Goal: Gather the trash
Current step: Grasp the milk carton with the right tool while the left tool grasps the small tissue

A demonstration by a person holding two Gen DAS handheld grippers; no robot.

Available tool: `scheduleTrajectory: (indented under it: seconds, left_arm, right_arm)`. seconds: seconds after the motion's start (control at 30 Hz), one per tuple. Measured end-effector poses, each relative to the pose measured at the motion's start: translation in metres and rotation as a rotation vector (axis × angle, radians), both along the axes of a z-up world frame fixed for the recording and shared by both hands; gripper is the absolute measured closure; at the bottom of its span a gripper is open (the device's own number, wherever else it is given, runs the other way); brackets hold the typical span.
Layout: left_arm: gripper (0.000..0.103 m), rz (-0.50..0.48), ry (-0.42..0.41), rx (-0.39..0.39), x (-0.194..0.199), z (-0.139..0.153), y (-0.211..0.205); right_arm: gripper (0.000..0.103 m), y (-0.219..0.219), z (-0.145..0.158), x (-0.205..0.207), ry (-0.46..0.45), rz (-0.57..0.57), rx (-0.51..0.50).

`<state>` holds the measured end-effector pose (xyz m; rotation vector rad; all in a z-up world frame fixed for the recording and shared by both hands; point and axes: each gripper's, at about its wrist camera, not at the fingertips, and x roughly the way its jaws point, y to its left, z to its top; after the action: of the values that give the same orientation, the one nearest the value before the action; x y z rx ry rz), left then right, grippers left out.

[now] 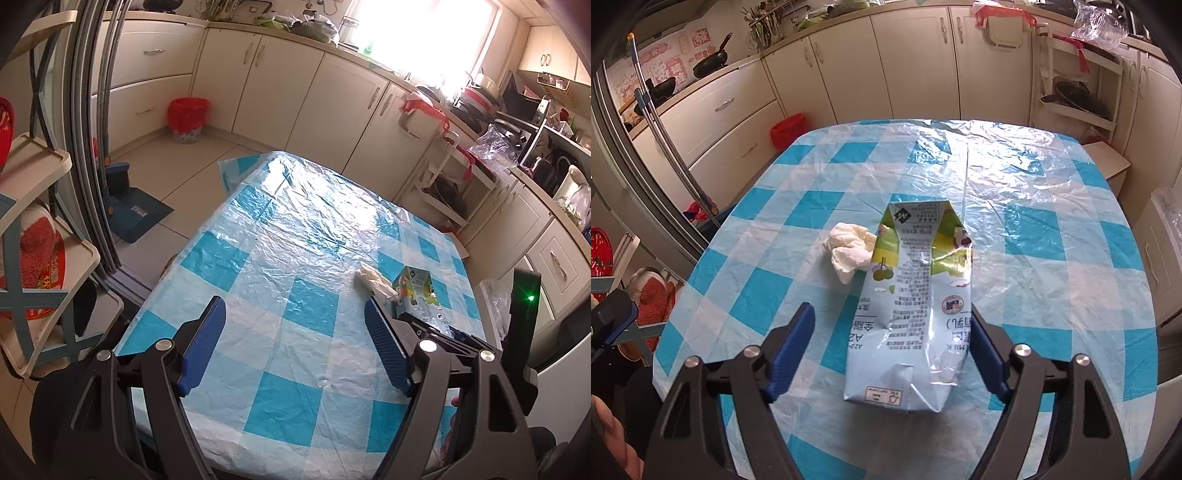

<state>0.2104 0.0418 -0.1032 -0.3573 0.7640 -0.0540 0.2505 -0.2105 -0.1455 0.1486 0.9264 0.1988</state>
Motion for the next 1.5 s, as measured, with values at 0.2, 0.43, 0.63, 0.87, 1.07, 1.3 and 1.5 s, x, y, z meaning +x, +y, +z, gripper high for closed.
scheduleTrajectory:
  seconds: [0.2,0.43,0.63,0.87,1.07,1.3,1.5]
  left_arm:
    - [0.029,0.001,0.001,-0.001,0.000,-0.001,0.001]
    - [0.029,-0.026,0.027,0.015,0.007,-0.009,-0.002]
    - [0.027,-0.078,0.055,0.045,0.016,-0.019,-0.020]
    - [0.021,-0.177,0.052,0.116,0.037,-0.019,-0.058]
    - [0.021,-0.243,0.084,0.176,0.067,-0.032,-0.092]
    - [0.021,-0.267,0.105,0.205,0.097,-0.044,-0.124]
    - [0.043,-0.274,0.116,0.262,0.117,-0.052,-0.149]
  right_arm:
    - [0.050,-0.003,0.001,-0.001,0.002,0.006,0.018]
    - [0.050,-0.011,0.009,-0.008,-0.014,0.006,0.022]
    - [0.050,-0.041,0.018,-0.020,-0.027,-0.035,0.035]
    - [0.050,-0.078,0.016,-0.035,-0.022,-0.094,0.035]
    - [0.050,-0.094,0.014,-0.044,-0.016,-0.110,0.058]
    - [0.050,-0.104,0.003,-0.043,0.011,-0.117,0.070]
    - [0.050,-0.108,0.000,-0.041,0.023,-0.117,0.082]
